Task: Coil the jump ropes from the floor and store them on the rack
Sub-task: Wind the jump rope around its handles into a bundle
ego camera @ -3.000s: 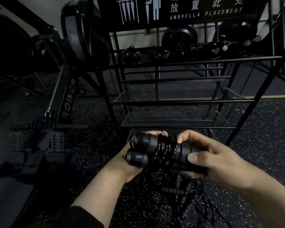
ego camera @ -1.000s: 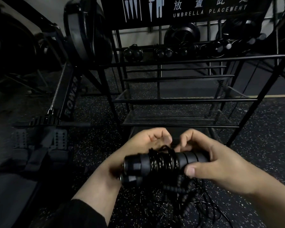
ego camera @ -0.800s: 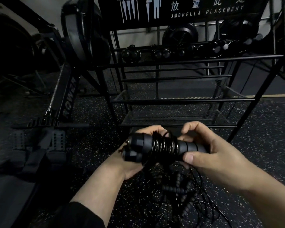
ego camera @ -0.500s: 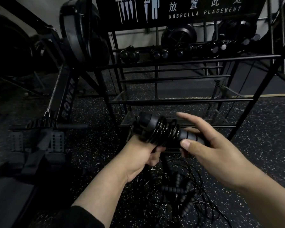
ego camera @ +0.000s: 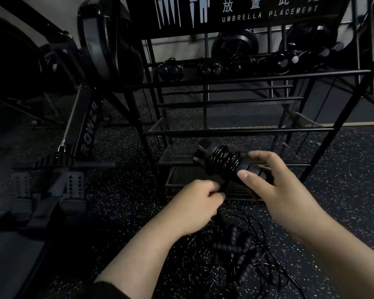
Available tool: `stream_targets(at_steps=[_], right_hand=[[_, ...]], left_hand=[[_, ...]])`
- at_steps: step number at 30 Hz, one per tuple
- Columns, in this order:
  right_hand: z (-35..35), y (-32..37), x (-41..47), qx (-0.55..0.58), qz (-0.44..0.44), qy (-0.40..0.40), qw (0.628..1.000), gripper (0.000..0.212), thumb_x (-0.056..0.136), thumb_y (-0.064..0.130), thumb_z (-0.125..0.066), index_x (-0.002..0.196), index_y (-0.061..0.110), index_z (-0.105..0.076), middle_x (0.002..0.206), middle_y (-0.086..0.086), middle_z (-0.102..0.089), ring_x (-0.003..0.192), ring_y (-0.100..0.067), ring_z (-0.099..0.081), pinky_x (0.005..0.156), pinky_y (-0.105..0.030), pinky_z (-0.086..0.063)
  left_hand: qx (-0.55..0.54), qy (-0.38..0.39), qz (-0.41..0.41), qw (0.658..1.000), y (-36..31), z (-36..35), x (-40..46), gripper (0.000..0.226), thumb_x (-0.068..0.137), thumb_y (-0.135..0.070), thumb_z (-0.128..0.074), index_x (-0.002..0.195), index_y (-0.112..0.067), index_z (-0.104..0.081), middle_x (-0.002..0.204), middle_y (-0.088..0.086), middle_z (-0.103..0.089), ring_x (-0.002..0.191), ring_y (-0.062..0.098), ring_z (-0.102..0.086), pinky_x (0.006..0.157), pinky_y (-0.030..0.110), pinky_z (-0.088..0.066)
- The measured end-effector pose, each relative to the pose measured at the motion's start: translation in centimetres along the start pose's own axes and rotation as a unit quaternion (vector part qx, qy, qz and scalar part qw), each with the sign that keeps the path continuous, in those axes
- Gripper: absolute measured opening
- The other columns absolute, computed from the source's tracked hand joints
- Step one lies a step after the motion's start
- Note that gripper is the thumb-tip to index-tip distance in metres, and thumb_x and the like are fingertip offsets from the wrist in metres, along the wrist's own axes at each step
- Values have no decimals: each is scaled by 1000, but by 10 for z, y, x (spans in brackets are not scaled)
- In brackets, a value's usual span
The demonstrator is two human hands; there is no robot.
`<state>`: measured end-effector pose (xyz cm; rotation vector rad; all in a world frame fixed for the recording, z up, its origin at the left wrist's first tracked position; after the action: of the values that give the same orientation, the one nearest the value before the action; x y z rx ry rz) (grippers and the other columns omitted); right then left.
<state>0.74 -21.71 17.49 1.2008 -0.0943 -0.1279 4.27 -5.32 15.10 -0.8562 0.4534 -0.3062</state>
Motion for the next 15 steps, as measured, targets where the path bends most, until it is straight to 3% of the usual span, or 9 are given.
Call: stream_targets(at_steps=[2,4,8,11,15], right_hand=[[1,-6,2,-88,-19,-20,996,38,82,61,-63,111,42,-48,94,13,-67,68,-8,-63,63,-30,-50],[1,-10,4,-151,-34,-20,988,34,83,59,-67,102,40,-46,85,10,-64,61,-13,-60,55,-34,-48],[-9,-12,3,-217,-28,54,974,27,82,56,-72,92,43,-51,83,10,-63,64,-3,-57,51,-21,-40],[-17,-13,3,-240,3,116,964,32,74,63,-72,90,44,-53,88,15,-62,74,1,-57,61,-24,-44],[-33,-24,-1,-230,14,240,943,47,61,72,-72,100,50,-59,104,22,-63,94,4,-60,87,-29,-52]], left_hand=[[106,-19,-25,994,-6,-1,-1,31,100,-29,-55,75,-11,-62,54,-5,-51,43,6,-40,50,29,-35],[171,-34,-49,984,-12,-2,-5,36,97,-31,-56,67,-12,-55,54,-3,-48,46,10,-39,49,32,-32],[245,-33,-93,965,-25,4,-11,21,95,-33,-56,83,-19,-68,67,-1,-62,61,16,-58,58,38,-48],[248,-18,-134,959,-31,17,-15,13,93,-33,-63,93,-26,-73,78,-7,-64,69,4,-56,69,33,-50],[222,24,-152,963,-29,28,-19,9,88,-39,-75,86,-32,-71,86,-16,-64,77,-7,-57,76,29,-51]])
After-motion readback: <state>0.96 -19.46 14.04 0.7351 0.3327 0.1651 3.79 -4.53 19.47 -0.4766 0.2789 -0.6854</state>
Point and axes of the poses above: each hand's wrist, its own x-axis towards the middle knuckle, its own z-axis out of the back of the hand, y = z × x, the point moved 7 cm from there along x, towards the middle knuckle
